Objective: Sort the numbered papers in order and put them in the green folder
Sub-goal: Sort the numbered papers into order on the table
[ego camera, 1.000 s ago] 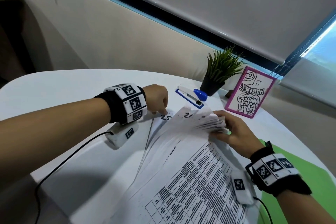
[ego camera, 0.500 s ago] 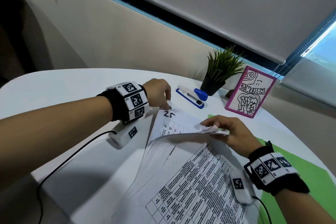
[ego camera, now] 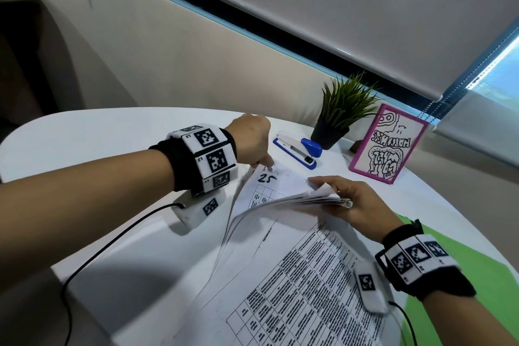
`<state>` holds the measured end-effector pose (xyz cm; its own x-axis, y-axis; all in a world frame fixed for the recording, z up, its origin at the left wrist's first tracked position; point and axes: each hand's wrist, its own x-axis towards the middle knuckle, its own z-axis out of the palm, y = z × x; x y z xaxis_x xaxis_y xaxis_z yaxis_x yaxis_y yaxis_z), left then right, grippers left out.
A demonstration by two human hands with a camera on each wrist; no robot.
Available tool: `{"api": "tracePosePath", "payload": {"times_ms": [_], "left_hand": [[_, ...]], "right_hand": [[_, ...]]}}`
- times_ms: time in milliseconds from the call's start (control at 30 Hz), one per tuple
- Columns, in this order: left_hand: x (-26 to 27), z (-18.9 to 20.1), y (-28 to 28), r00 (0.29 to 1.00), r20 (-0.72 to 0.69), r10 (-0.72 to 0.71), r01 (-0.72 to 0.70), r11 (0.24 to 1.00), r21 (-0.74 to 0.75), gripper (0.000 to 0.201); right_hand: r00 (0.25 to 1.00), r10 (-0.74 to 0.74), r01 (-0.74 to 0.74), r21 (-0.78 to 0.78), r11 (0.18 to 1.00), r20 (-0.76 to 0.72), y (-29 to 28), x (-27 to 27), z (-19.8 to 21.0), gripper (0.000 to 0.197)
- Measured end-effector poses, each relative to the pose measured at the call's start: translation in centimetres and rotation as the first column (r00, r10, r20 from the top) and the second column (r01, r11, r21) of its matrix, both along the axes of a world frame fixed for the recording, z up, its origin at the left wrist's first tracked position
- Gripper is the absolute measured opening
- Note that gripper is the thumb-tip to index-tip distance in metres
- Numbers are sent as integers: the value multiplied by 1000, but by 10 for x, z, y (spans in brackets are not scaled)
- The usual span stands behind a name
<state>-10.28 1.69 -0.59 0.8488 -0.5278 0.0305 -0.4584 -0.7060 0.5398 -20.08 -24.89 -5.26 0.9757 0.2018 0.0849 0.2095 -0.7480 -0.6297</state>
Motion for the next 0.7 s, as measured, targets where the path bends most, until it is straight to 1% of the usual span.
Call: {"api": "tracePosePath", "payload": {"times_ms": [67, 167, 267, 333, 500, 600, 700], "left_hand": [[-2, 2, 0, 1000, 0, 16, -16, 1000, 10, 29], [-4, 4, 0, 1000, 17, 13, -13, 1000, 2, 24], [-4, 7, 1, 999, -46, -19, 18, 1000, -18, 13], [-3, 6, 2, 996, -77, -41, 39, 998, -39, 10], [3, 1, 4, 993, -79, -85, 80, 995, -64, 21], [3, 2, 5, 991, -53, -121, 120, 992, -24, 28], [1, 4, 4, 978, -99, -185, 183, 983, -30, 38]], "right_hand": [[1000, 2, -2, -13, 1000, 10, 0, 1, -1, 16], [1000, -1, 1, -38, 999, 19, 0, 2, -1, 19], [1000, 3, -2, -56, 998, 22, 0, 2, 0, 18], [999, 11, -8, -65, 998, 35, 0, 1, 0, 19], [998, 6, -3, -58, 998, 64, 3, 1, 2, 14], [999, 12, -10, -37, 999, 45, 4, 1, 3, 12], [999, 20, -18, -58, 998, 46, 4, 1, 3, 13]]}}
